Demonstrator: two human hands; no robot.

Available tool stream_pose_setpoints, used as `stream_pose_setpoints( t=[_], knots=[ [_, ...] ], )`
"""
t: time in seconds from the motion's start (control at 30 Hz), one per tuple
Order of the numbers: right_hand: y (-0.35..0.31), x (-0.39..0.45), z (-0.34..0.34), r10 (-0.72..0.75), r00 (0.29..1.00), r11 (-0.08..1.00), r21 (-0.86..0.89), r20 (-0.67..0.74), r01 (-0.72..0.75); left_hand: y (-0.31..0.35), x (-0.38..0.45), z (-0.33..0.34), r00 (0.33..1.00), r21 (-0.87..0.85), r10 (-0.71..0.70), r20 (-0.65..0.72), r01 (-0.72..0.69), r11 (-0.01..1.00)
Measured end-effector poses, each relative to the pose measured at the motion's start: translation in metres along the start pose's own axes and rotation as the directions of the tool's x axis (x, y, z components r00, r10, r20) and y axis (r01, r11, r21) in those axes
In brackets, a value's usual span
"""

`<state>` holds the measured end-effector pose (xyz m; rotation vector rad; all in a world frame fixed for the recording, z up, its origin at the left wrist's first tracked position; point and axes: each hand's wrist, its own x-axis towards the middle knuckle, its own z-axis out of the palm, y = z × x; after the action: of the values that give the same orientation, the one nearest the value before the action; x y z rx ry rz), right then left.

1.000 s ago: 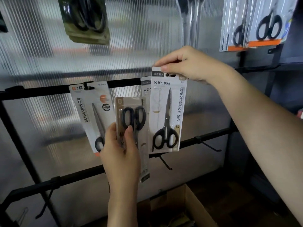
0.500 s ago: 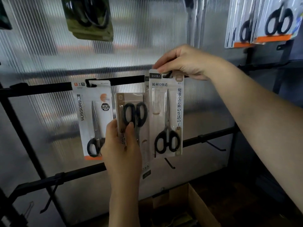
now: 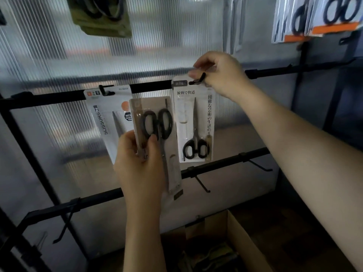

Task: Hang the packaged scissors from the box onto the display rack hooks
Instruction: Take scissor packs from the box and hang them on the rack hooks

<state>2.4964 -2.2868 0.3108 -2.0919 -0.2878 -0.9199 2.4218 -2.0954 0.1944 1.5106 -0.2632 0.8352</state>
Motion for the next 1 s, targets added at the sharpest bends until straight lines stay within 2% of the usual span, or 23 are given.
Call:
stream_pose_setpoints(
  t=[0.1, 0.2, 0.33, 0.4, 0.5, 0.63, 0.73, 0.87, 1.0],
  knots=[
    [0.008, -0.010, 0.002, -0.076, 0.993, 0.995, -0.079, -0.095, 0.068, 0.004, 0.000, -0.001, 0.995, -0.090, -0.091, 0.027, 0.093, 0.992],
    [0.019, -0.030, 0.004, -0.095, 0.981, 0.989, -0.127, -0.168, 0.074, 0.005, -0.004, 0.002, 0.986, -0.159, -0.146, 0.083, 0.157, 0.975],
    [0.044, -0.071, 0.006, -0.038, 0.958, 0.994, -0.112, -0.285, 0.006, 0.002, -0.007, 0.009, 0.986, -0.119, -0.104, 0.132, 0.120, 0.986],
    [0.056, -0.090, 0.006, -0.005, 0.946, 0.996, -0.082, -0.325, -0.023, 0.001, -0.006, 0.013, 0.980, -0.092, -0.134, 0.146, 0.148, 0.985],
    [0.070, -0.116, 0.008, 0.096, 0.954, 0.994, -0.028, -0.285, -0.109, 0.003, -0.009, 0.017, 0.973, -0.161, -0.187, 0.132, 0.207, 0.965],
    [0.081, -0.142, 0.015, 0.213, 0.953, 0.977, 0.056, -0.216, -0.206, 0.010, -0.015, 0.022, 0.980, -0.233, -0.184, 0.080, 0.198, 0.952],
    [0.084, -0.155, 0.018, 0.258, 0.938, 0.966, 0.062, -0.233, -0.251, 0.011, -0.015, 0.020, 0.969, -0.184, -0.200, 0.146, 0.225, 0.957],
    [0.092, -0.166, 0.021, 0.324, 0.918, 0.940, -0.031, -0.227, -0.339, 0.012, -0.011, 0.012, 0.966, -0.063, -0.158, 0.206, 0.174, 0.983],
    [0.103, -0.179, 0.022, 0.400, 0.904, 0.896, -0.141, -0.153, -0.420, 0.016, -0.010, 0.007, 0.952, -0.142, -0.217, 0.217, 0.251, 0.958]
  ],
)
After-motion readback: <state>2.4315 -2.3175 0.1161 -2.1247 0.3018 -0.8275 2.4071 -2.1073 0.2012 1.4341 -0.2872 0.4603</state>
